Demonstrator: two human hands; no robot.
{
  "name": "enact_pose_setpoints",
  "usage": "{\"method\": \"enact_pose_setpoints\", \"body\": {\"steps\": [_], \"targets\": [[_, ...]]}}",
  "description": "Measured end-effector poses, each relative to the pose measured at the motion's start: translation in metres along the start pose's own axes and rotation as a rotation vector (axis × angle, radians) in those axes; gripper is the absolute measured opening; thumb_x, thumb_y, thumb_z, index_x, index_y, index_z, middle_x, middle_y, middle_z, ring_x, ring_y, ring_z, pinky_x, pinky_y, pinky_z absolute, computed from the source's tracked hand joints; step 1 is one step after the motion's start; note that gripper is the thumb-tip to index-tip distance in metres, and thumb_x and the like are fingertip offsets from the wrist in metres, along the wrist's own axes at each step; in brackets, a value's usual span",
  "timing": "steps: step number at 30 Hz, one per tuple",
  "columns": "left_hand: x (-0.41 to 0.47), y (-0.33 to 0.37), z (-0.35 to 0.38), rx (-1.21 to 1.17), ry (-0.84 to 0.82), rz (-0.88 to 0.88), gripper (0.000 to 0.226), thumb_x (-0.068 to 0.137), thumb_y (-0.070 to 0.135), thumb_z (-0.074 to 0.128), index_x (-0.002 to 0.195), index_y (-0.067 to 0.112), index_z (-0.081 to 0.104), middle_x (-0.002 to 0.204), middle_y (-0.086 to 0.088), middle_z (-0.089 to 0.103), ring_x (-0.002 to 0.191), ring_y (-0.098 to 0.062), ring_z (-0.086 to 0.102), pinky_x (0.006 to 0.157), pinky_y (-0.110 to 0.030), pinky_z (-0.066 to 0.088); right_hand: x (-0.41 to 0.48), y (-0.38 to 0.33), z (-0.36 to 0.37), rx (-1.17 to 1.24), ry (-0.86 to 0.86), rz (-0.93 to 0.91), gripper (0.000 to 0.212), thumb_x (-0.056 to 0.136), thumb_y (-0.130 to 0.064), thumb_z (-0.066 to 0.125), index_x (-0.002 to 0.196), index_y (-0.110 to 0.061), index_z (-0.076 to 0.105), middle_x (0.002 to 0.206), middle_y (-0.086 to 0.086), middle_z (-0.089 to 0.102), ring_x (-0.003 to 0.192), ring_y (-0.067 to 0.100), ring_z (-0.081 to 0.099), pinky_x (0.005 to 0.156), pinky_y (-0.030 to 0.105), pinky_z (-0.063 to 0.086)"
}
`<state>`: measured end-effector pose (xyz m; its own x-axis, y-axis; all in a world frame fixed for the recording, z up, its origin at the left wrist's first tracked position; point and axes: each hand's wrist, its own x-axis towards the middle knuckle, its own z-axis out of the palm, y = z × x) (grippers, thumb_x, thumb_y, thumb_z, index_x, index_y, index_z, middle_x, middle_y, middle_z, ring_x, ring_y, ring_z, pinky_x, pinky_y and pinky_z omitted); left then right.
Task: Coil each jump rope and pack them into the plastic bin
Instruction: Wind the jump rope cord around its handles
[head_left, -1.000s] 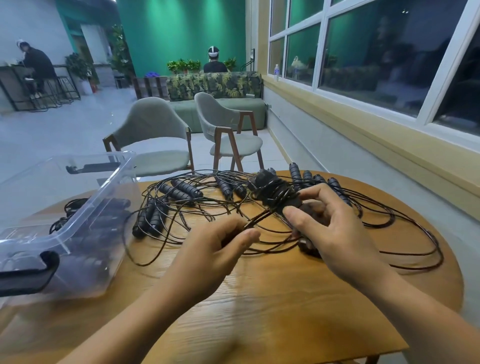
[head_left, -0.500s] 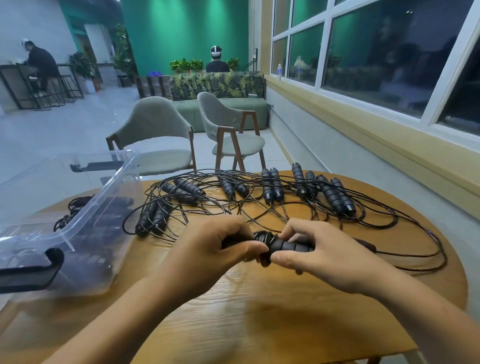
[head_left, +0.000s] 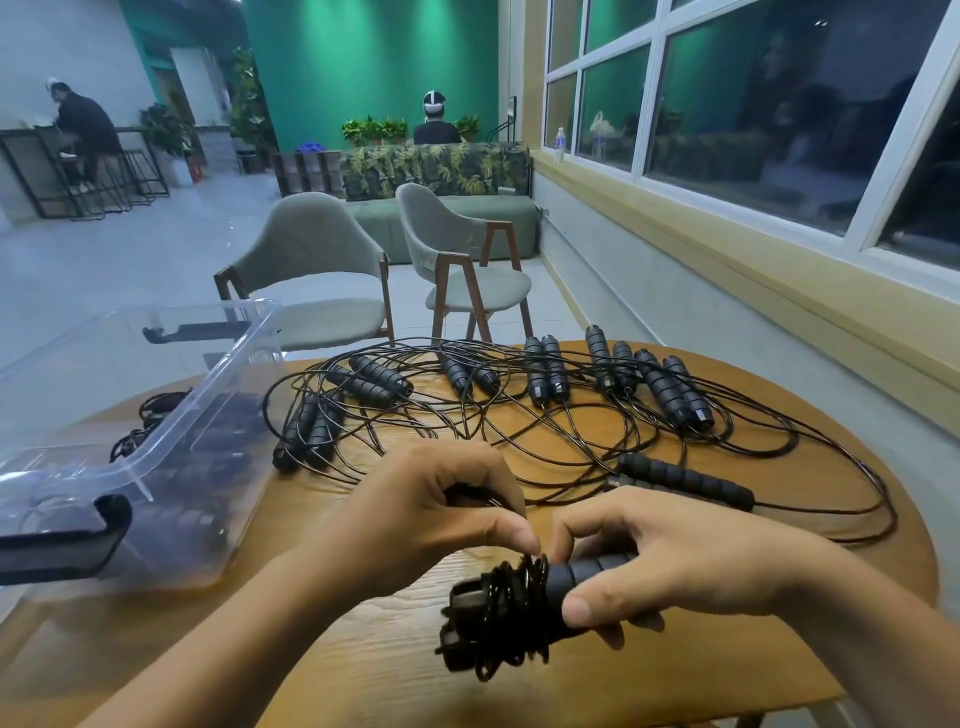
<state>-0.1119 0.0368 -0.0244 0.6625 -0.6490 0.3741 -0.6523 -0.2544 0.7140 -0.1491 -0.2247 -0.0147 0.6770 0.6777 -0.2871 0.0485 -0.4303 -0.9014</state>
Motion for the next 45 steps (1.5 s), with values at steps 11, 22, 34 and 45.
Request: {"method": "enact_pose_setpoints", "body": {"steps": [11, 22, 34, 45], "targets": [[0.012, -0.005, -0.006, 0.012, 0.021, -0.184, 0.038, 0.099, 0.056, 0.057, 0.087, 0.029, 0.08, 0.085, 0.001, 0.076, 0.084, -0.017, 0.073, 0.074, -0.03, 0.057, 0.006, 0.005, 0.009, 0.47, -0.061, -0.244, 0.071, 0.087, -0.036, 0.083, 0.126, 0.013, 0.048, 0.103, 0.037, 0.061, 0.075, 0.029, 0.065, 0.054, 0.025, 0.048], [0.002, -0.008, 0.007, 0.404, 0.192, 0.035, 0.029, 0.101, 0.045, 0.041, 0.086, 0.032, 0.062, 0.078, 0.015, 0.063, 0.074, -0.004, 0.06, 0.064, -0.023, 0.047, 0.01, -0.001, 0.012, 0.608, 0.202, -0.459, 0.078, 0.089, -0.048, 0.079, 0.14, 0.004, 0.053, 0.124, 0.032, 0.065, 0.08, 0.025, 0.06, 0.056, 0.025, 0.046], [0.005, -0.007, 0.01, 0.524, 0.15, -0.033, 0.023, 0.105, 0.043, 0.049, 0.119, 0.033, 0.065, 0.08, 0.034, 0.054, 0.075, 0.01, 0.057, 0.062, -0.01, 0.038, 0.016, -0.002, 0.013, 0.584, 0.673, -0.42, 0.055, 0.094, -0.032, 0.067, 0.139, -0.003, 0.053, 0.116, 0.029, 0.074, 0.08, 0.033, 0.063, 0.057, 0.034, 0.047], [0.003, -0.008, 0.004, 0.605, 0.221, -0.074, 0.012, 0.097, 0.041, 0.07, 0.101, 0.031, 0.075, 0.074, 0.02, 0.065, 0.065, 0.001, 0.059, 0.058, -0.021, 0.047, 0.018, -0.001, 0.012, 0.203, 0.983, -0.296, 0.043, 0.1, -0.033, 0.07, 0.14, -0.043, 0.061, 0.089, 0.016, 0.078, 0.067, 0.027, 0.068, 0.061, 0.037, 0.054]]}}
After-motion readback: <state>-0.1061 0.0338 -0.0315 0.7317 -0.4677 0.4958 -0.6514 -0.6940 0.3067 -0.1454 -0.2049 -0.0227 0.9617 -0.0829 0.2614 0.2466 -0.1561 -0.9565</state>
